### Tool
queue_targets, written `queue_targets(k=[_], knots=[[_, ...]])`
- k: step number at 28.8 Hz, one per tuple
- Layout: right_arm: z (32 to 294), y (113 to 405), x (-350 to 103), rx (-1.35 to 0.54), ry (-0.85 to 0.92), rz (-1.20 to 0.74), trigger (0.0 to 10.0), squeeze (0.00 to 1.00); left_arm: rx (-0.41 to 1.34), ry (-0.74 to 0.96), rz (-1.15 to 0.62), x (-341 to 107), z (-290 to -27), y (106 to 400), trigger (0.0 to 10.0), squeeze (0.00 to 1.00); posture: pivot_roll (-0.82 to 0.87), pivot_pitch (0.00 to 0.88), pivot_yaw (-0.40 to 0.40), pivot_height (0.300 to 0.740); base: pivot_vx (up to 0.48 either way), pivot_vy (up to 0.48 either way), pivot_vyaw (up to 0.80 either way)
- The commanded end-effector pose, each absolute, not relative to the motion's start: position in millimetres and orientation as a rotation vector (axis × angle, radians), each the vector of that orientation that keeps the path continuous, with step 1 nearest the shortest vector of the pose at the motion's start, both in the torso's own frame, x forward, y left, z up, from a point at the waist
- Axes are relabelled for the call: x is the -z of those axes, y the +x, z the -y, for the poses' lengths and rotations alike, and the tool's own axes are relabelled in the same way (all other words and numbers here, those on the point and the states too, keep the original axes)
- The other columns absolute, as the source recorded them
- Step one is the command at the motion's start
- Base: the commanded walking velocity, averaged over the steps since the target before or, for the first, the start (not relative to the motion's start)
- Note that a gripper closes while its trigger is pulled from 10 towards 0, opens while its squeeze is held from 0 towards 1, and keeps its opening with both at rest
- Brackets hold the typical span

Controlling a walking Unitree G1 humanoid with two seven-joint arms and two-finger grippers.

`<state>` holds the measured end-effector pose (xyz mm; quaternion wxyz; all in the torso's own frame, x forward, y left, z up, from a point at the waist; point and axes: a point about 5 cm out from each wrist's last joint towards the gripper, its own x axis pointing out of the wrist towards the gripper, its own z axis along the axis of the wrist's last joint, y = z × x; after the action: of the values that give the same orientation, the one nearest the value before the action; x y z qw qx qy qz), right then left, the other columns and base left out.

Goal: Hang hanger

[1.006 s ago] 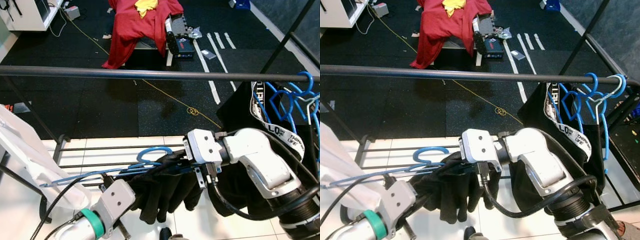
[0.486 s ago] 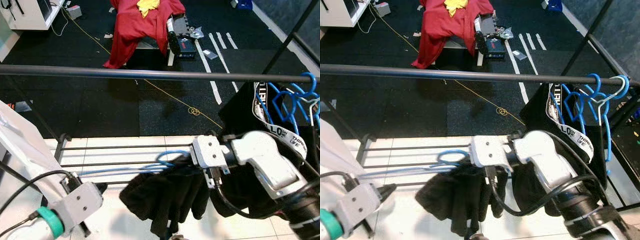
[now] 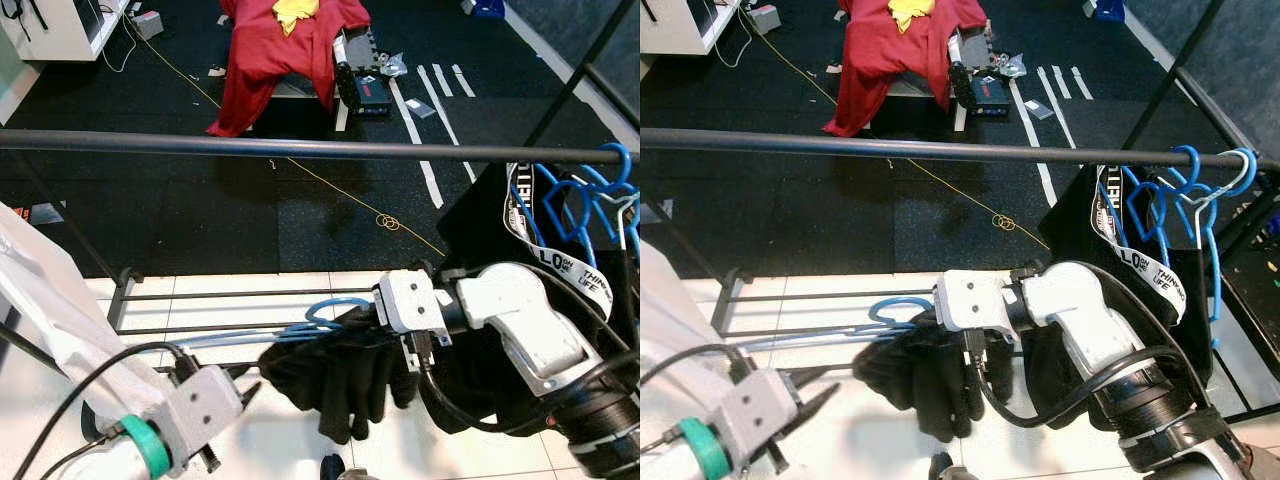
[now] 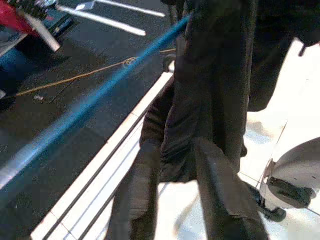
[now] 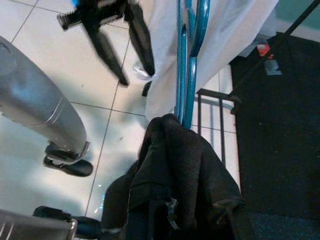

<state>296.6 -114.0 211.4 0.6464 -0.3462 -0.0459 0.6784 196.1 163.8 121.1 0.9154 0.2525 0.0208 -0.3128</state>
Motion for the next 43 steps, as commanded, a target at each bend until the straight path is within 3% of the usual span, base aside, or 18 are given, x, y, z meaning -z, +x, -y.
queue_targets(k=[1, 5, 9, 16, 17, 18, 19, 31, 40, 43], knots=[[113.6, 296.6, -219.2, -1.536, -0.782, 0.157, 0.0, 0.0, 0.657, 0.511, -0.083, -111.8, -160.6, 192.6, 10.0, 1.0, -0.05, 0.166, 0.001, 0.74, 0.0, 0.0, 0.0], [111.7, 297.3, -223.2, -1.532, -0.769, 0.175, 0.0, 0.0, 0.629, 0.482, -0.075, -109.6, -157.6, 195.5, 10.0, 1.0, -0.05, 0.168, -0.005, 0.74, 0.0, 0.0, 0.0], [106.4, 292.7, -229.7, -1.574, -0.733, 0.194, 0.0, 0.0, 0.45, 0.467, -0.016, -113.9, -160.4, 211.4, 10.0, 1.0, -0.05, 0.168, -0.012, 0.74, 0.0, 0.0, 0.0], [106.2, 292.4, -231.7, -1.579, -0.732, 0.196, 0.0, 0.0, 0.421, 0.477, -0.021, -115.5, -166.0, 208.6, 10.0, 1.0, -0.05, 0.168, -0.013, 0.74, 0.0, 0.0, 0.0], [105.7, 292.8, -232.9, -1.579, -0.729, 0.201, 0.0, 0.0, 0.434, 0.481, -0.033, -113.9, -165.9, 205.4, 10.0, 0.33, -0.04, 0.169, -0.015, 0.74, 0.0, 0.0, 0.0], [105.7, 292.8, -232.9, -1.579, -0.729, 0.201, 0.0, 0.0, 0.434, 0.481, -0.033, -113.9, -165.9, 205.4, 10.0, 0.33, -0.04, 0.169, -0.015, 0.74, 0.0, 0.0, 0.0], [104.2, 294.0, -235.2, -1.575, -0.723, 0.212, 0.0, 0.0, 0.46, 0.464, -0.043, -111.1, -162.3, 202.2, 0.0, 0.0, -0.04, 0.168, -0.014, 0.74, 0.0, 0.0, 0.0], [95.1, 298.1, -250.9, -1.559, -0.696, 0.277, 0.0, 0.0, 0.469, 0.391, -0.013, -106.6, -140.4, 211.9, 0.0, 0.0, -0.05, 0.163, -0.015, 0.74, 0.0, 0.0, 0.0], [97.6, 298.9, -249.2, -1.557, -0.701, 0.265, 0.0, 0.0, 0.466, 0.416, -0.007, -109.8, -150.2, 209.6, 0.0, 0.0, -0.05, 0.162, -0.012, 0.74, 0.0, 0.0, 0.0], [100.7, 299.3, -245.9, -1.552, -0.71, 0.248, 0.0, 0.0, 0.458, 0.504, 0.0, -115.3, -166.3, 203.6, 0.0, 0.0, -0.04, 0.162, -0.01, 0.74, 0.0, 0.0, 0.0]])
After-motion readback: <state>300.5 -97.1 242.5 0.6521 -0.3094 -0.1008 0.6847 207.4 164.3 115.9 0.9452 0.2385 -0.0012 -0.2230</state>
